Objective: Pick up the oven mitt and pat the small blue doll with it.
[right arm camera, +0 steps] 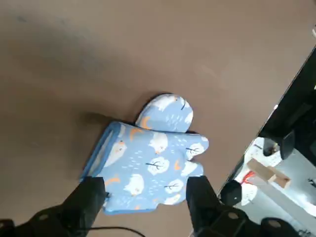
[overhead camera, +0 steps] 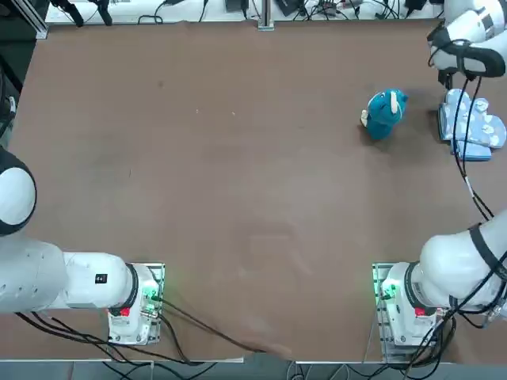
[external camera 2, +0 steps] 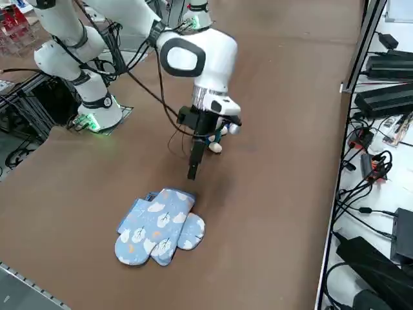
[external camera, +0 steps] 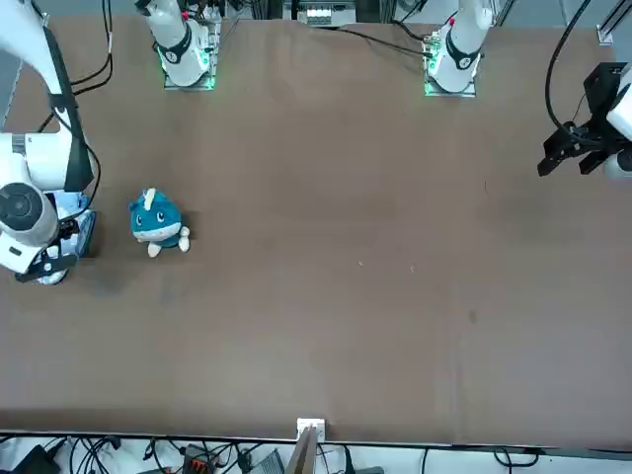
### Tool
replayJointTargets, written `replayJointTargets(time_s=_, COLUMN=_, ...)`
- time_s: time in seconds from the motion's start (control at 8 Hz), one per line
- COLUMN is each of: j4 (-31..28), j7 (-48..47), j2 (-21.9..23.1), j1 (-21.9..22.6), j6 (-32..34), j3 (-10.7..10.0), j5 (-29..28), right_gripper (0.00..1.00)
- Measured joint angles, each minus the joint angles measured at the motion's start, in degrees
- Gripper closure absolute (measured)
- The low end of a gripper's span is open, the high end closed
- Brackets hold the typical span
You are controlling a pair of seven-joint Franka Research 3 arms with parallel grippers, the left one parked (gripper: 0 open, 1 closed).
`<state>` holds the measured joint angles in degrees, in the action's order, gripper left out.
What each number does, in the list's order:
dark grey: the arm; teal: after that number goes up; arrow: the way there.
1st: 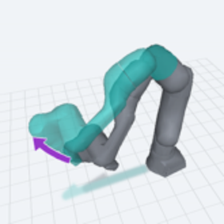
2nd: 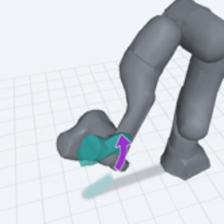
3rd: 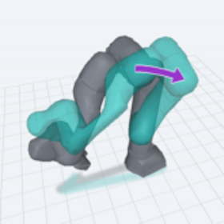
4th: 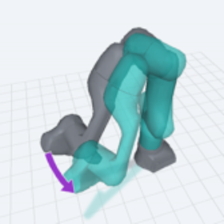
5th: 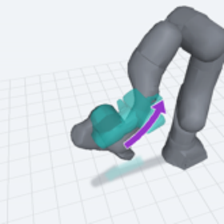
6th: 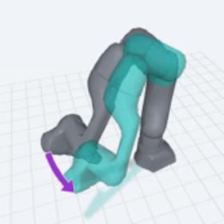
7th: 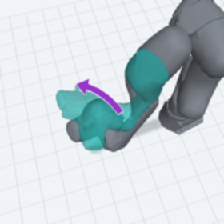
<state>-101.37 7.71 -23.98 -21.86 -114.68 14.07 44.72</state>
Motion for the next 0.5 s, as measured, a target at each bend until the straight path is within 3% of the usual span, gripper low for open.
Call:
replayJointTargets(time_s=0.25, j4=4.0, j7=0.6, j2=1.46, j1=0.15, j6=3.47, j3=1.68, j5=-6.7, right_gripper=0.0)
replayJointTargets(time_s=0.5, j4=9.0, j7=1.4, j2=3.8, j1=0.13, j6=7.33, j3=1.72, j5=-17.61, right_gripper=0.0)
